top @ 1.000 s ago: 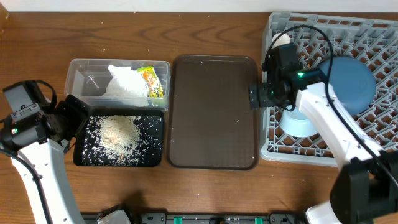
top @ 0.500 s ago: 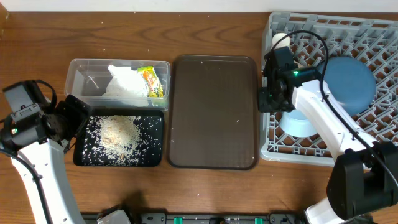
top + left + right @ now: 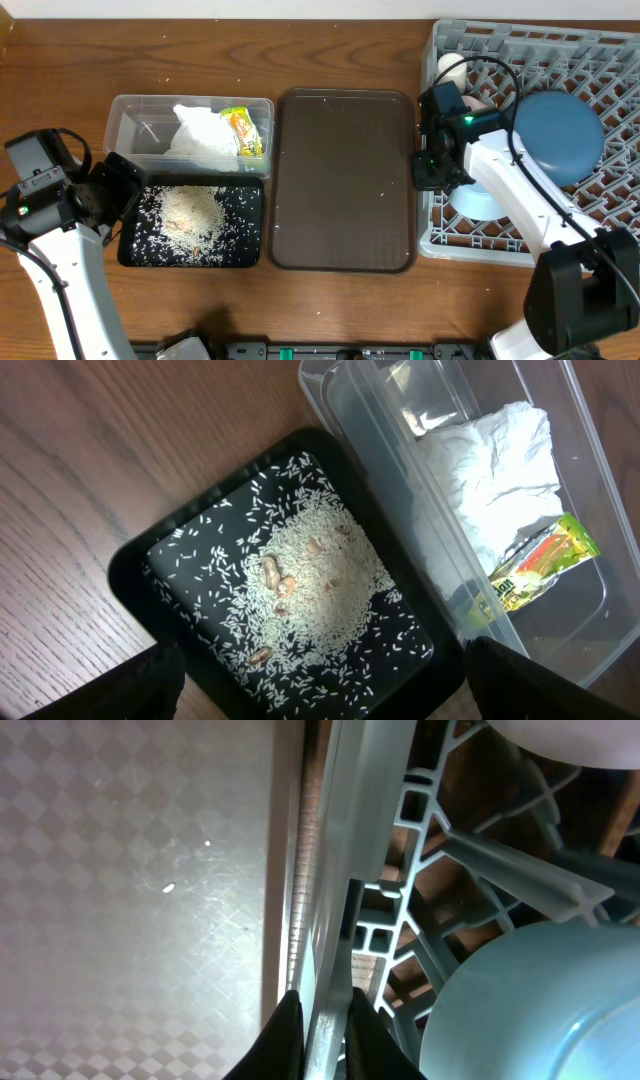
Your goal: Sort waste into correct bins and load items into the dishwasher rack
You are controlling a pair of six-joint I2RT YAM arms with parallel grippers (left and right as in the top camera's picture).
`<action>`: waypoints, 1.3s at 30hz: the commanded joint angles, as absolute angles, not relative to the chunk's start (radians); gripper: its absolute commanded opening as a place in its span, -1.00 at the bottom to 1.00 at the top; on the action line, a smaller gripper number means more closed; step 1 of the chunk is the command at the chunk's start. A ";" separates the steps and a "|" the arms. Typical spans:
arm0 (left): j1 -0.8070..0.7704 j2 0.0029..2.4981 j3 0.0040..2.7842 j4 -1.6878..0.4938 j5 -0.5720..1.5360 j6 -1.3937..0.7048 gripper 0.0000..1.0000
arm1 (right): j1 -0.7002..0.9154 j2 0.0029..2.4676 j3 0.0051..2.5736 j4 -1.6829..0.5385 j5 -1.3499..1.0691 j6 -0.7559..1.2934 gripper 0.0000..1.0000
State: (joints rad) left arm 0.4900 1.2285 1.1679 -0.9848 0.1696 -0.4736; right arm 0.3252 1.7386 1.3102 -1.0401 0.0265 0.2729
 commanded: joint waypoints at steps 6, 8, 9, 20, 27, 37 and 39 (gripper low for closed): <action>0.495 1.229 1.186 -0.986 0.164 -0.468 0.84 | 0.392 1.744 1.313 -1.111 0.012 0.253 -0.97; 0.495 1.229 1.186 -0.987 0.164 -0.468 0.84 | 0.396 1.744 1.313 -1.131 0.022 0.253 -0.98; 0.494 1.229 1.186 -0.987 0.164 -0.468 0.84 | 0.398 1.744 1.313 -1.142 0.030 0.253 -0.98; 0.495 1.229 1.186 -0.986 0.164 -0.468 0.84 | 0.403 1.744 1.313 -1.161 0.038 0.253 -0.92; 0.494 1.229 1.186 -0.987 0.164 -0.468 0.84 | 0.398 1.743 1.361 -1.142 0.038 0.236 -0.53; 0.494 1.229 1.186 -0.987 0.164 -0.468 0.84 | 0.387 1.743 1.640 -1.158 0.037 0.231 0.98; 0.494 1.229 1.186 -0.987 0.164 -0.468 0.84 | 0.387 1.743 1.653 -1.122 0.033 0.231 0.99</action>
State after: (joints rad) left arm 0.4900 1.2285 1.1679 -0.9848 0.1696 -0.4736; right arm 0.3809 1.7462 1.6272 -1.1389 0.0402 0.2375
